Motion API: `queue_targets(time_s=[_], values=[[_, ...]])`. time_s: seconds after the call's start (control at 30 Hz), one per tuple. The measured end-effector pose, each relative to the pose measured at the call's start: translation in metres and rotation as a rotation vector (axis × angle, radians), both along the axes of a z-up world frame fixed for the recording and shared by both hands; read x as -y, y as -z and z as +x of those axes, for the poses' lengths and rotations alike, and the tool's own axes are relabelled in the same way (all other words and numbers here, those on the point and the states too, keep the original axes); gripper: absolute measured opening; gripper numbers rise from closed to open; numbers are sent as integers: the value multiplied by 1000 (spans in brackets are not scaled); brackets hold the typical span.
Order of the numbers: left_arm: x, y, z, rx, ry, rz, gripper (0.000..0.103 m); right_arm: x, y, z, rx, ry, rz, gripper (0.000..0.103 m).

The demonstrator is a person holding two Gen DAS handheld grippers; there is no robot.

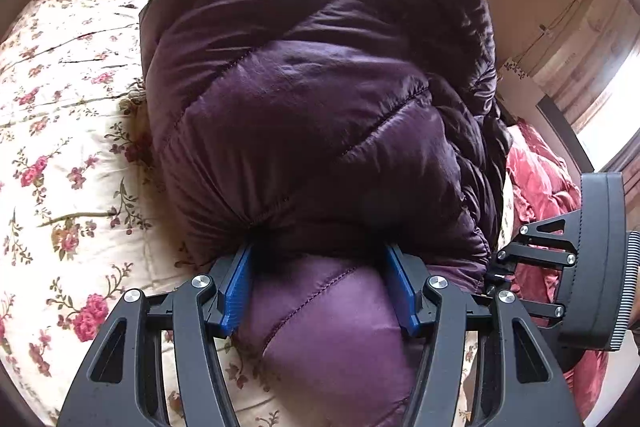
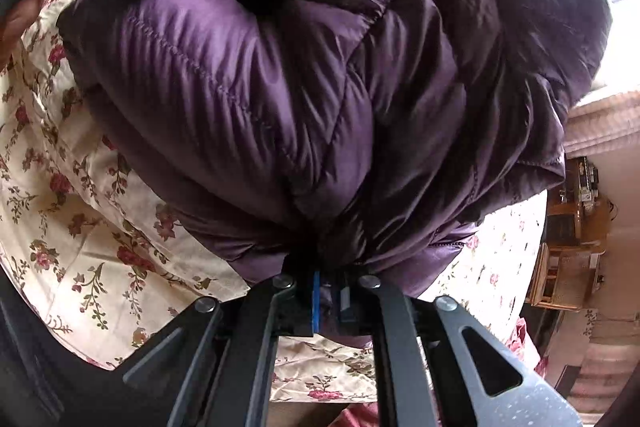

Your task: Fold large clothes

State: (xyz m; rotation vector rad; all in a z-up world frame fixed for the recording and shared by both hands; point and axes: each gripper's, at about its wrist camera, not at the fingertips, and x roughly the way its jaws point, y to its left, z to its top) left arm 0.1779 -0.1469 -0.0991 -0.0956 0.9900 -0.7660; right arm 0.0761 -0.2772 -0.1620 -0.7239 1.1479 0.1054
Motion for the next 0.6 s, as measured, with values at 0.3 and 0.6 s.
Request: queue_targets(time_s=[0.3,0.6], values=[[-35,-14,-1,-5,-52,-97,61,-30,-28,-31,75,4,-21,54],[-65,-23,-11,15,-176,-81,61,-48,-72,-58,146,5,-17,68]])
